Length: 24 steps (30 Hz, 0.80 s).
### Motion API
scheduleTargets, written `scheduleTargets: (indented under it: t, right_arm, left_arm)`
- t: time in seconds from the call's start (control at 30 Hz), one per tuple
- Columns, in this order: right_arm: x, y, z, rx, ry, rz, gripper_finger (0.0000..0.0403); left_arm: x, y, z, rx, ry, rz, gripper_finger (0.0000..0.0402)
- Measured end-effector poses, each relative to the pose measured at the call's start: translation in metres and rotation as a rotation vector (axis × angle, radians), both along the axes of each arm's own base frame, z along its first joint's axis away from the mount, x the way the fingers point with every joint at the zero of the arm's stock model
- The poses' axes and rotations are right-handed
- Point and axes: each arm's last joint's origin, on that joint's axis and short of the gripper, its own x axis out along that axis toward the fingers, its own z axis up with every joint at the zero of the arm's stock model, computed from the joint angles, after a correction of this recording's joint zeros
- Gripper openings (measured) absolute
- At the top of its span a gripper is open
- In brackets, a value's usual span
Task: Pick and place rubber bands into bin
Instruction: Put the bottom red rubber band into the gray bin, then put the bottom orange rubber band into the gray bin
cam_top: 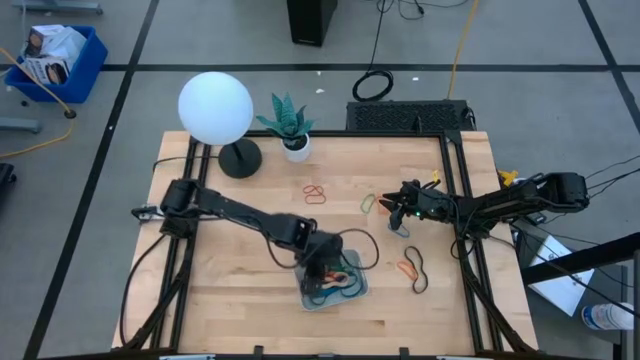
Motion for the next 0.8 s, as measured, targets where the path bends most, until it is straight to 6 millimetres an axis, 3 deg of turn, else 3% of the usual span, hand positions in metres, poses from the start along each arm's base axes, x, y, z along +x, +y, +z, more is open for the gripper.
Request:
scheduleTargets:
  t: [0.13, 0.33, 0.57, 0.8]
  right_arm:
    - [0.000, 0.000, 0.000, -0.001, 0.000, 0.000, 0.0114]
    - [0.000, 0.000, 0.000, 0.000, 0.001, 0.000, 0.0114]
    - [0.000, 0.000, 0.000, 0.000, 0.000, 0.000, 0.0114]
    - [0.000, 0.000, 0.000, 0.016, -0.008, -0.012, 0.0114]
  left_arm:
    - [-0.013, 0.016, 0.040, -0.037, -0.066, 0.017, 0.0185]
    - [-0.053, 0.042, 0.127, 0.059, -0.353, 0.067, 0.0189]
    - [-0.126, 0.066, 0.211, 0.142, -0.661, 0.081, 0.0189]
    - [-0.203, 0.078, 0.255, 0.241, -0.839, 0.107, 0.0189]
